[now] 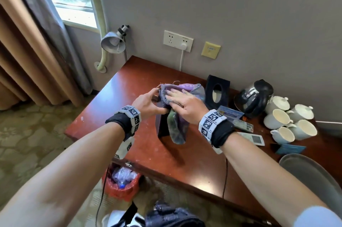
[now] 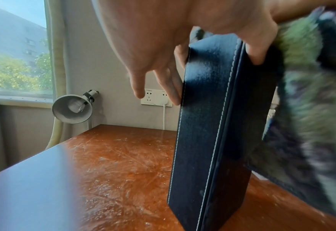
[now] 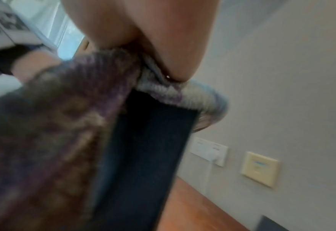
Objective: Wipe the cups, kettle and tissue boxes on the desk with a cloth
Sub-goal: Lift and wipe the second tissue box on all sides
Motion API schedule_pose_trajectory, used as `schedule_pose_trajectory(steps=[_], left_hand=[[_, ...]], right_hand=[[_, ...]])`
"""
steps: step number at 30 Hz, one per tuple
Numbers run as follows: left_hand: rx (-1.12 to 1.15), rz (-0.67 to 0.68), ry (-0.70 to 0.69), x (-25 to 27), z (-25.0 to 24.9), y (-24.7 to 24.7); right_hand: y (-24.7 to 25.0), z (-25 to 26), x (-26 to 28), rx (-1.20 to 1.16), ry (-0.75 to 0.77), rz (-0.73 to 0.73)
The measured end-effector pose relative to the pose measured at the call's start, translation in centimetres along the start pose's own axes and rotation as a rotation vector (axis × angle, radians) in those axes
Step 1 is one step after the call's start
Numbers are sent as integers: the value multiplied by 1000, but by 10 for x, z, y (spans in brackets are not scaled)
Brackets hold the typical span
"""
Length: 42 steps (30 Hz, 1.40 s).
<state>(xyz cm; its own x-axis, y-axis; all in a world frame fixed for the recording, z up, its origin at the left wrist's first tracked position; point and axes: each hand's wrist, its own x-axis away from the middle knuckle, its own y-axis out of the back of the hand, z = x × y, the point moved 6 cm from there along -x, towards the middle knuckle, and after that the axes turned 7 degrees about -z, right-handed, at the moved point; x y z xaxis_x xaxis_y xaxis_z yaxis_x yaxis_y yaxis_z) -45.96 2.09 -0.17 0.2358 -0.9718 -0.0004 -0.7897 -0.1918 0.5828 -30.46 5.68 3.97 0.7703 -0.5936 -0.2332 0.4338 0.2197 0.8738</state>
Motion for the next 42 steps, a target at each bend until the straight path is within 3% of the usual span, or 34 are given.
schedule_pose_trajectory(steps=[3,5,10,12,14,17,19,21,24,27,29,32,35,39,42], left_hand=[[0,5,31,0,3,-2],[0,6,44,-1,5,-4],[-18,5,8,2,-1,-1],[-4,18,-9,3,-2,0],[-6,28,3,3,-1,1],[-26,30,39,4,0,-1],[-31,12,55,5,2,-4],[-14,-15,47,7,1,-6],[-3,-25,10,8,-1,-5],[-26,-33,17,9,0,-3],[-35,-40,31,9,1,-1],[-24,-34,48,12,0,-7],[-6,-63,50,17,-2,-13],[-43,-47,67,17,-3,-12],[-56,-32,68,18,-6,-12]], right_hand=[[25,-41,13,-26,-195,-94],[27,-42,15,9,-262,-157],[-10,26,6,2,-28,-137],[-11,21,9,25,7,-90],[2,-2,16,52,-33,-97],[26,-37,29,-25,-213,-201],[23,-36,28,12,-263,-237],[12,-15,20,65,-213,-276],[-12,24,13,27,-82,-221],[-11,19,14,17,-70,-162],[2,-8,16,30,-130,-180],[25,-53,18,-32,-394,-221],[30,-53,10,2,-506,-214],[9,10,-3,67,-243,-137],[1,17,2,23,-155,-88]])
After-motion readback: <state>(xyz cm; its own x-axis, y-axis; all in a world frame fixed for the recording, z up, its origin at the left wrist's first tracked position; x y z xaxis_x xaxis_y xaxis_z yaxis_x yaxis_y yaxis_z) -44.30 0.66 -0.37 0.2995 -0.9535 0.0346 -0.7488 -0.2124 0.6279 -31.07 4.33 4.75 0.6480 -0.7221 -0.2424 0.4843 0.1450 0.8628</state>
